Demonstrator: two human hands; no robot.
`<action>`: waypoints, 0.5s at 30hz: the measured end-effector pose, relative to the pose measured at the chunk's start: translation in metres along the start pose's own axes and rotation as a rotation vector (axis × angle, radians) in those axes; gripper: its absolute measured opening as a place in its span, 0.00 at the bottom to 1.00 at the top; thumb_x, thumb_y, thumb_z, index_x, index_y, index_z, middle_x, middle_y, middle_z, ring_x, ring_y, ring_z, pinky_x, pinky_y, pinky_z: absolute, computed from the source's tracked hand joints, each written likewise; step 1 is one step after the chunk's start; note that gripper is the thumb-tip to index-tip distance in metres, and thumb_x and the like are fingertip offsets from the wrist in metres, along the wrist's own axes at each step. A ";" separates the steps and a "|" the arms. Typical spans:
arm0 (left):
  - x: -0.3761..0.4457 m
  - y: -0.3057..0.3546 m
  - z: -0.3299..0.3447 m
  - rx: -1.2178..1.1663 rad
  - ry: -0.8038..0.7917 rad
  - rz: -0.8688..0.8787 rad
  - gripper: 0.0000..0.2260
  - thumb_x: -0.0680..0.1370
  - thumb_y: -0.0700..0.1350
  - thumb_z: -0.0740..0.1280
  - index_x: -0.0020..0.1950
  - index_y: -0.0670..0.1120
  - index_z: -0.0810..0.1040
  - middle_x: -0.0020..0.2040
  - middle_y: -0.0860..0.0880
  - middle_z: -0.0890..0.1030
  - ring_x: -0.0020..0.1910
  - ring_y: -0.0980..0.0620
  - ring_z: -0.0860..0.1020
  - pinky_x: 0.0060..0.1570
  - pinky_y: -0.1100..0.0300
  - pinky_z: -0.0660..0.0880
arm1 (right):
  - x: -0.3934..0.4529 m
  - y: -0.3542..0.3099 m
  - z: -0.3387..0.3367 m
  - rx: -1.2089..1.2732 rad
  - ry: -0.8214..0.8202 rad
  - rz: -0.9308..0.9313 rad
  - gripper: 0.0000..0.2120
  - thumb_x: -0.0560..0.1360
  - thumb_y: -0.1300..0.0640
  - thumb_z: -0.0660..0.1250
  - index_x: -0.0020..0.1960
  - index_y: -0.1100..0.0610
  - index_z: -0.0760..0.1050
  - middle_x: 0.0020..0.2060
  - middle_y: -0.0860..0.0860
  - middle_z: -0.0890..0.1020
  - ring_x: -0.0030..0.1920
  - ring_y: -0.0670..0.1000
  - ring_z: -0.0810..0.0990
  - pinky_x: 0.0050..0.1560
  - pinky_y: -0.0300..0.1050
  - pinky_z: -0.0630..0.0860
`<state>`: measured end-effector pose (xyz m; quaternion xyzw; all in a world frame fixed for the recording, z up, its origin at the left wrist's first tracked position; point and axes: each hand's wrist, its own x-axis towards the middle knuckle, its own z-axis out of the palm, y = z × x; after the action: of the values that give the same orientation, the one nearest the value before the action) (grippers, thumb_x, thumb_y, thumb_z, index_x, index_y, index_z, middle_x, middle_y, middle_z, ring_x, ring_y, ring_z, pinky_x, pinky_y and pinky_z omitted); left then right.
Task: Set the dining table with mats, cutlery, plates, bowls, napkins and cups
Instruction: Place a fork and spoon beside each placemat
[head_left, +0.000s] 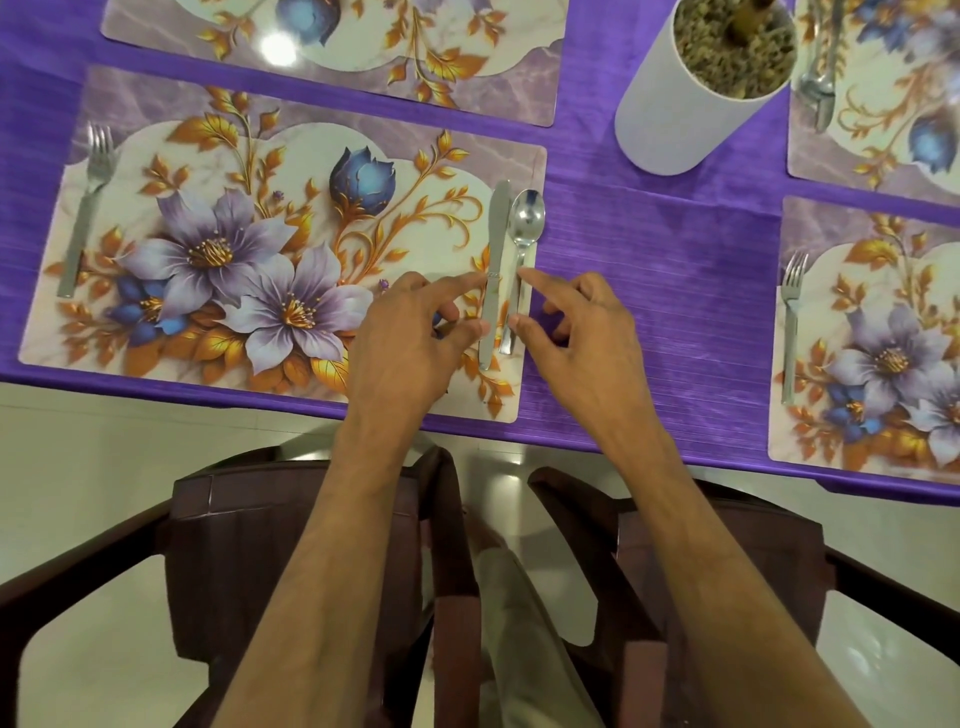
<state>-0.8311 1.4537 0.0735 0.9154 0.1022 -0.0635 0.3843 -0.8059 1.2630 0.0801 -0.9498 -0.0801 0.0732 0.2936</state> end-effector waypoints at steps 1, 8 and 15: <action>0.000 0.000 0.000 0.001 -0.002 0.000 0.19 0.80 0.55 0.72 0.72 0.61 0.78 0.50 0.54 0.78 0.46 0.57 0.77 0.41 0.66 0.70 | 0.000 0.000 0.000 0.000 0.001 0.000 0.23 0.81 0.45 0.69 0.75 0.45 0.73 0.51 0.47 0.74 0.43 0.45 0.76 0.42 0.44 0.82; 0.000 0.000 0.000 0.013 -0.003 -0.003 0.19 0.80 0.55 0.72 0.71 0.61 0.78 0.50 0.54 0.78 0.46 0.58 0.75 0.41 0.70 0.66 | 0.000 0.000 -0.001 0.003 -0.005 -0.008 0.24 0.81 0.45 0.69 0.75 0.46 0.73 0.52 0.48 0.75 0.43 0.45 0.77 0.43 0.43 0.82; -0.014 -0.002 -0.013 -0.180 0.008 -0.057 0.16 0.81 0.50 0.72 0.69 0.58 0.81 0.52 0.56 0.79 0.47 0.63 0.78 0.44 0.72 0.75 | -0.005 0.000 -0.009 0.045 0.072 -0.031 0.20 0.82 0.49 0.68 0.73 0.48 0.75 0.52 0.48 0.78 0.43 0.43 0.77 0.43 0.35 0.76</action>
<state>-0.8441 1.4619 0.0838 0.8740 0.1348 -0.0613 0.4627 -0.8090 1.2574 0.0876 -0.9436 -0.0824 0.0360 0.3187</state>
